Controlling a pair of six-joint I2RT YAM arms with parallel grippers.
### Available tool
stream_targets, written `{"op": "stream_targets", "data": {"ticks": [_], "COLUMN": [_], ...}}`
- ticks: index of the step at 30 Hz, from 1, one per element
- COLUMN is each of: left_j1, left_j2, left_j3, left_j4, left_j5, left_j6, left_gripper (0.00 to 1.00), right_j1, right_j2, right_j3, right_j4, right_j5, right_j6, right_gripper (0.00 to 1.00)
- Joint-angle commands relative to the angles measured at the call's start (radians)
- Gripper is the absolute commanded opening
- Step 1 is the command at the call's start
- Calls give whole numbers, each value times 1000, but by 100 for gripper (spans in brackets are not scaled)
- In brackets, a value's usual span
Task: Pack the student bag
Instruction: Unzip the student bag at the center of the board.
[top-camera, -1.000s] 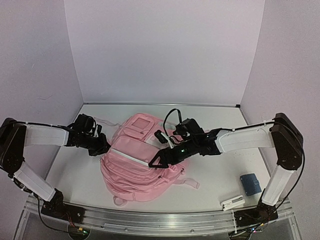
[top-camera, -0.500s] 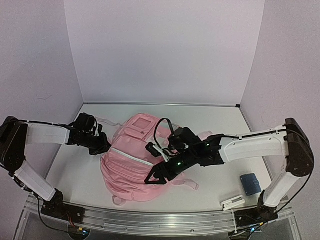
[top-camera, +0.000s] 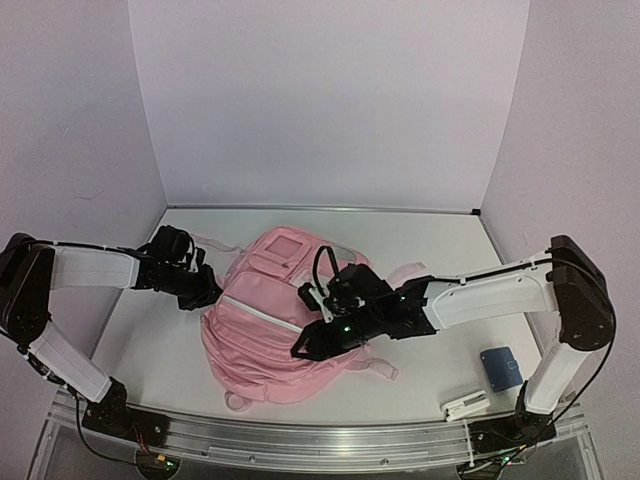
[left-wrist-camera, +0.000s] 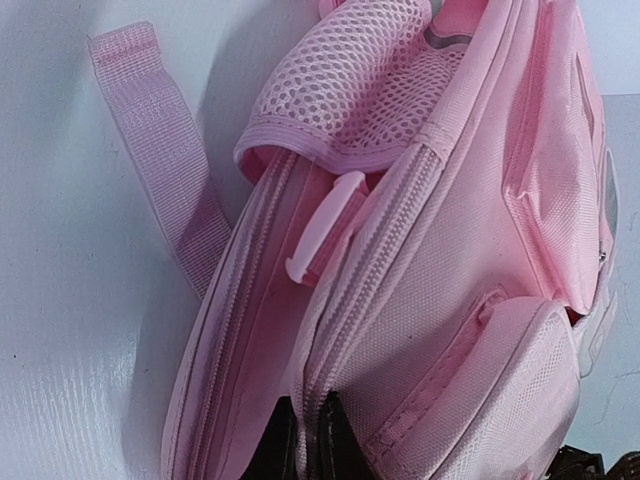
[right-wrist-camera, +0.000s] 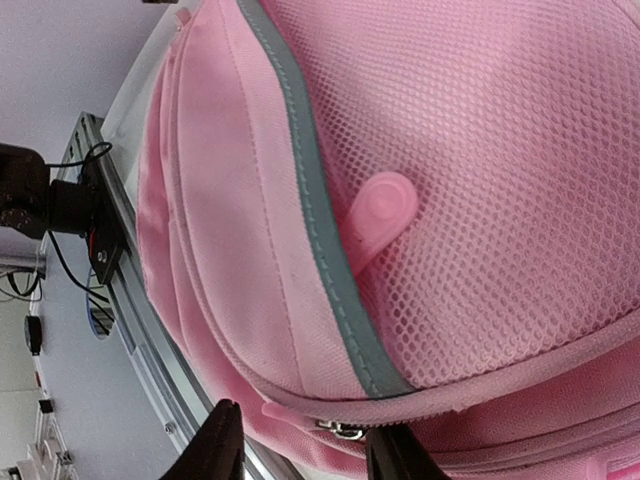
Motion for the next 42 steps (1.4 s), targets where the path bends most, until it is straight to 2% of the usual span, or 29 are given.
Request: {"op": "stream_targets", "data": {"ticks": [1,5,11,18,23,31,37,42], "left_j1": [-1,-1,-1,-1,-4,-52,-115,-135], "left_j2": [6,2,-7,-26,-59,-191,-218,-215], "left_j3": [13,5,-30,-33,-47,-124,-126,-116], "left_j4": [-33,-32,14,9,11,51,57,61], "left_j5": [-46,-64,-70,-106,-145,-267,-364,-385], "left_j6": [-23,-48,-116,-134,-179,-296,-344,-355], "left_gripper": [0,0,0,0,0,0,0,0], "right_j1": [10,21,31,49,62,110,131,132], "right_j2": [56,56,67,66,63,76,109,120], "right_j3": [23,9,-23,-51,-54,-17,42,44], "right_j4": [24,65,173,198,232,237,165,116], "right_j5": [13,-25,-84,-66,-48,47,120,200], "right_j6": [68,98,209,281,340,435,434,446], "right_gripper": [34,33,24,13,10,10,11,14]}}
